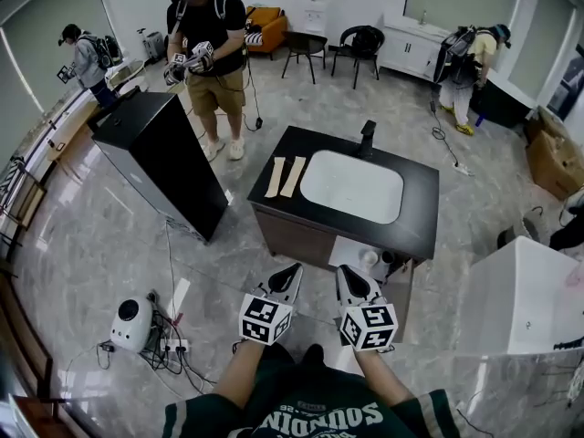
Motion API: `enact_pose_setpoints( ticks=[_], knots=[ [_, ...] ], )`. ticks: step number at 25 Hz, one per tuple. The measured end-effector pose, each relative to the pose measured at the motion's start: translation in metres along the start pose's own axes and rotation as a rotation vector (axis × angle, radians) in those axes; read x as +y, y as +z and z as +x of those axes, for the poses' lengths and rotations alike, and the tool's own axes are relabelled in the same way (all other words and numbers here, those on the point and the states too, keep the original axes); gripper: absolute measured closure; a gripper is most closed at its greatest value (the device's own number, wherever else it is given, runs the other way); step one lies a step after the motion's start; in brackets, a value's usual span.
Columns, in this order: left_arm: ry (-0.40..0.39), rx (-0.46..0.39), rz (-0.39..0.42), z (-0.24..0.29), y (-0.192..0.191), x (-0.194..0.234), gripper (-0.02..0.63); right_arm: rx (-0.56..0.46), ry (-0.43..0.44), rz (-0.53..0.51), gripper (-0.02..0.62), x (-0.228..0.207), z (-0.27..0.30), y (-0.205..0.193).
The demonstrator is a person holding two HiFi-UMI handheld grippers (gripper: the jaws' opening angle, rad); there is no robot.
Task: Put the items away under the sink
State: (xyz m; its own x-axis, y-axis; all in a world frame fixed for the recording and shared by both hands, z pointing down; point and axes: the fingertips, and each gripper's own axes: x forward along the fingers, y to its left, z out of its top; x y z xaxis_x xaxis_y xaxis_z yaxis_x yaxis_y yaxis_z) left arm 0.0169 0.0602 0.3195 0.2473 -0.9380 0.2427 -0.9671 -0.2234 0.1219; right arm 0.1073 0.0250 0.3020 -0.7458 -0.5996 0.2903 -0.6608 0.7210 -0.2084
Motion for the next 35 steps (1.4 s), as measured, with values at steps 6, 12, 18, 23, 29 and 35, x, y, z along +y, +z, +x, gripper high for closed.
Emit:
enact_pose_setpoints(
  ticks=[6,12,18,23,29,35],
  knots=[
    [-0.008,-0.018,0.009,0.023,0.015,0.046,0.595,0.003,-0.018,0.017,0.551,-0.002,0.042,0.005],
    [-0.071,-0.021,0.039,0.047,0.023,0.109,0.595,-0.009,-0.059,0.035,0.551,0.015,0.117,0.014],
    [-0.146,-0.022,0.13,0.07,0.05,0.193,0.595,-0.033,-0.141,0.034,0.551,0.046,0.191,0.036],
    [-0.209,-0.036,0.153,0.083,0.066,0.243,0.595,-0.047,-0.209,0.029,0.551,0.063,0.233,0.046],
    [-0.268,-0.019,0.138,0.096,0.064,0.271,0.595,-0.02,-0.253,0.005,0.551,0.07,0.26,0.043],
    [-0.273,0.004,0.116,0.115,0.055,0.285,0.595,-0.011,-0.251,-0.002,0.552,0.054,0.283,0.048]
  ],
)
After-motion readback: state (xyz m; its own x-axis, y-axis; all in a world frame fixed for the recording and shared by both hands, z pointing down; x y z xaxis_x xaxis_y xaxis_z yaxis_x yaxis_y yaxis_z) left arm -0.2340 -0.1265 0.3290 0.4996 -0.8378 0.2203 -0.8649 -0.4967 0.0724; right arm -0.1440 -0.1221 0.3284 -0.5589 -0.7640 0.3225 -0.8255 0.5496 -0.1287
